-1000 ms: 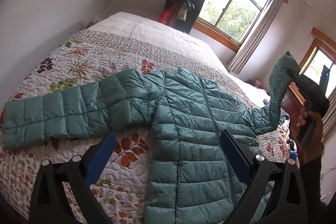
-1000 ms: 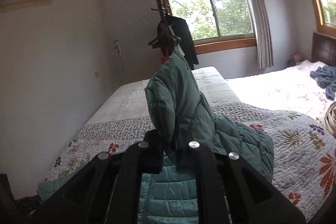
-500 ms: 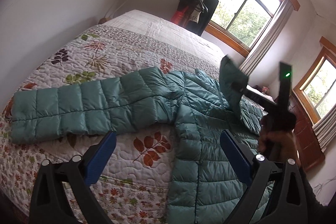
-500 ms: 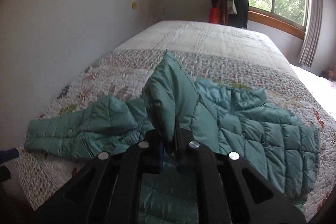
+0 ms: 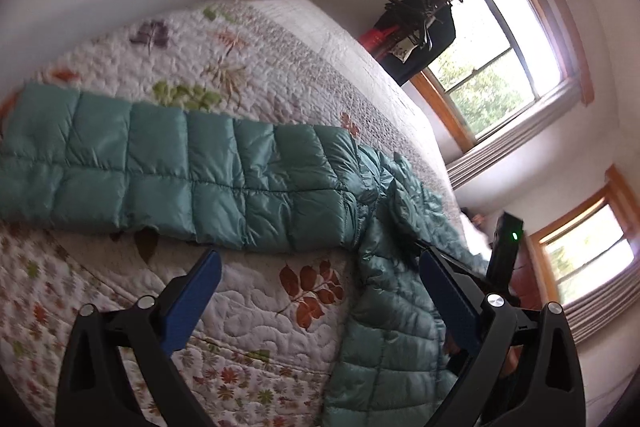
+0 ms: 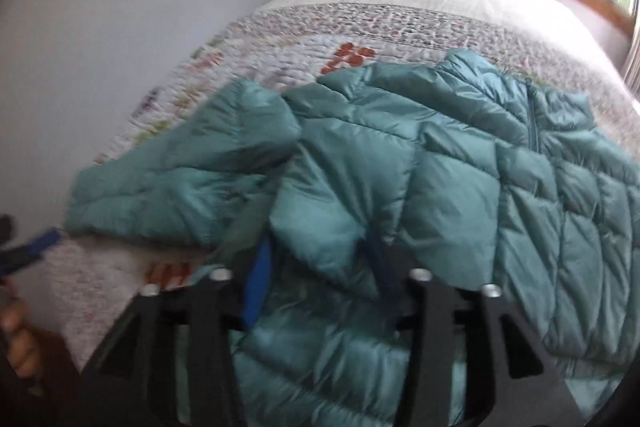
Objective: Fold large clothes
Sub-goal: 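Lift the sleeve with the right tool and fold it across the jacket body, then grasp the other sleeve with the left tool and fold it across the body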
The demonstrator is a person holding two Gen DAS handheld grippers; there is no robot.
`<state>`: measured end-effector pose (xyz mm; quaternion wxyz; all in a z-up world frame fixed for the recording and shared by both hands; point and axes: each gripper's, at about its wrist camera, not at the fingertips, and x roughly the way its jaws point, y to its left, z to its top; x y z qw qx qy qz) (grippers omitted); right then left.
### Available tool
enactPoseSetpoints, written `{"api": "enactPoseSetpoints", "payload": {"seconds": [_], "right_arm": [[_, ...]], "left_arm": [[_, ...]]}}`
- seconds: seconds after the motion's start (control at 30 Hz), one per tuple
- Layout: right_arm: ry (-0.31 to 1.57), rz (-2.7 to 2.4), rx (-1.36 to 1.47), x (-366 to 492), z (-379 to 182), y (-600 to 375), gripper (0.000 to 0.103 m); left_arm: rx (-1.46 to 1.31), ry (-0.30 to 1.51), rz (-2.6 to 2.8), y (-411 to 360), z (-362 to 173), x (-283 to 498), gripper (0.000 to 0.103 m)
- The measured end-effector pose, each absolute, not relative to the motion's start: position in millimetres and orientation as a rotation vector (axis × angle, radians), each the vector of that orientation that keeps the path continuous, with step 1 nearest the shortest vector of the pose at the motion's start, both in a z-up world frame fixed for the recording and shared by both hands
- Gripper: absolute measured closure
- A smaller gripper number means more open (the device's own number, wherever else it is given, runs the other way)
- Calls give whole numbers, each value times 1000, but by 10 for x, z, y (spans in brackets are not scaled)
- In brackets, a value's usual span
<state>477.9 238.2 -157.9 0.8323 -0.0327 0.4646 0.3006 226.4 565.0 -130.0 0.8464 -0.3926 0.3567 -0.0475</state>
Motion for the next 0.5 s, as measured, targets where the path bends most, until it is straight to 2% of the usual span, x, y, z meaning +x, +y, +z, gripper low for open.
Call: {"api": "enactPoseSetpoints", "payload": {"seconds": [0.1,0.17,0.27,0.37,0.5], "right_arm": [[931,648,-11,4702,-1387,2154,47],[916,565,8,4769,-1384,2020,47],[971,492,22,4947,-1584,1975,47],[1049,467,-78,5024,-1866,2163,45],[1023,509,-80,4919,-1808,2221,45]], "left_arm": [[-980,727,-161,5792,-1450,2273,4],[-1048,713,-162,5872,-1546,2266,4],[-1126,729,-109,5992,-1722,2236,4],[-1154,726,-48,6148,-1820,2143,4],[-1143,696,88,6472,-1859,1995,4]]}}
